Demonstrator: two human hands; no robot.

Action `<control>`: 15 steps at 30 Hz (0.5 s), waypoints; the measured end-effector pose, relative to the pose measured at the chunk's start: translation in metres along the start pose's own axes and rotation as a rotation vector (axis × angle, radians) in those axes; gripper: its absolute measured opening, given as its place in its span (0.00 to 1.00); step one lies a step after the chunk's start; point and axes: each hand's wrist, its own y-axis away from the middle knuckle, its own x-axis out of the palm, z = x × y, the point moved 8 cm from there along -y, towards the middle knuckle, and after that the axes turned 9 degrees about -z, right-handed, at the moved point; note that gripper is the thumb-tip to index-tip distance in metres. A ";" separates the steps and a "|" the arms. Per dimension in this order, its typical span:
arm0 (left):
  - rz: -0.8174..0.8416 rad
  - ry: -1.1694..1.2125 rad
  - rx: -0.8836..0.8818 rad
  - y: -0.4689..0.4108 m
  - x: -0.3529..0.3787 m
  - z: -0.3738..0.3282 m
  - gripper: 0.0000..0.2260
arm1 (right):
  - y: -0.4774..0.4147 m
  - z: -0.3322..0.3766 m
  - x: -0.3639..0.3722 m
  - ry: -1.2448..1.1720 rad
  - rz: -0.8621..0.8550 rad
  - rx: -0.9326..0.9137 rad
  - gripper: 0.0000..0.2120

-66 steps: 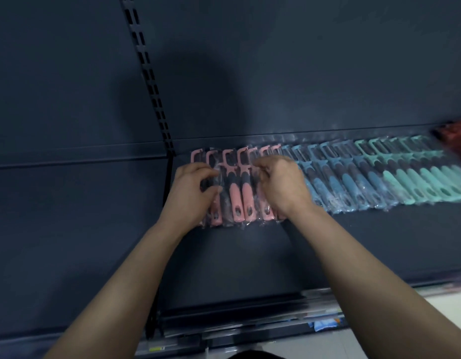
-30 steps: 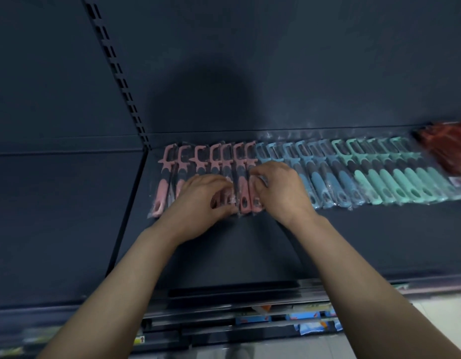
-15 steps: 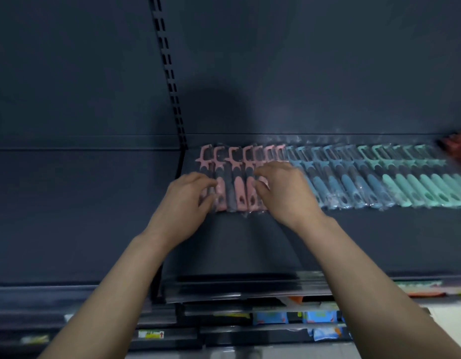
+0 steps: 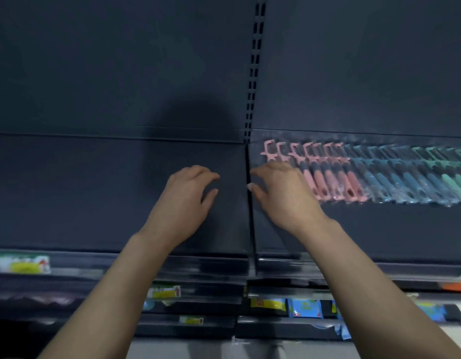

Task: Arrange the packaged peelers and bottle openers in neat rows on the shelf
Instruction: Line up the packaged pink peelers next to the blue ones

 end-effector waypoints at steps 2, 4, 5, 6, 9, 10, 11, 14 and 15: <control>-0.020 -0.026 -0.017 0.012 -0.020 0.021 0.13 | -0.004 0.030 0.010 -0.007 0.002 -0.031 0.15; -0.032 -0.066 -0.040 0.025 -0.040 0.045 0.12 | -0.008 0.064 0.023 -0.010 0.026 -0.085 0.17; -0.036 -0.090 -0.057 0.033 -0.051 0.059 0.12 | -0.011 0.084 0.030 -0.013 0.046 -0.120 0.18; -0.041 -0.110 -0.073 0.041 -0.062 0.071 0.12 | -0.013 0.103 0.037 -0.022 0.064 -0.151 0.18; -0.075 -0.155 -0.152 0.065 -0.094 0.110 0.12 | -0.017 0.157 0.054 -0.056 0.084 -0.245 0.16; -0.091 -0.174 -0.179 0.074 -0.105 0.121 0.12 | -0.019 0.175 0.059 -0.059 0.087 -0.280 0.16; -0.111 -0.195 -0.202 0.084 -0.117 0.133 0.12 | -0.020 0.193 0.064 -0.063 0.094 -0.317 0.16; -0.166 -0.246 -0.288 0.112 -0.150 0.164 0.12 | -0.025 0.248 0.081 -0.096 0.129 -0.424 0.16; -0.179 -0.266 -0.318 0.120 -0.161 0.175 0.12 | -0.028 0.266 0.087 -0.110 0.140 -0.459 0.16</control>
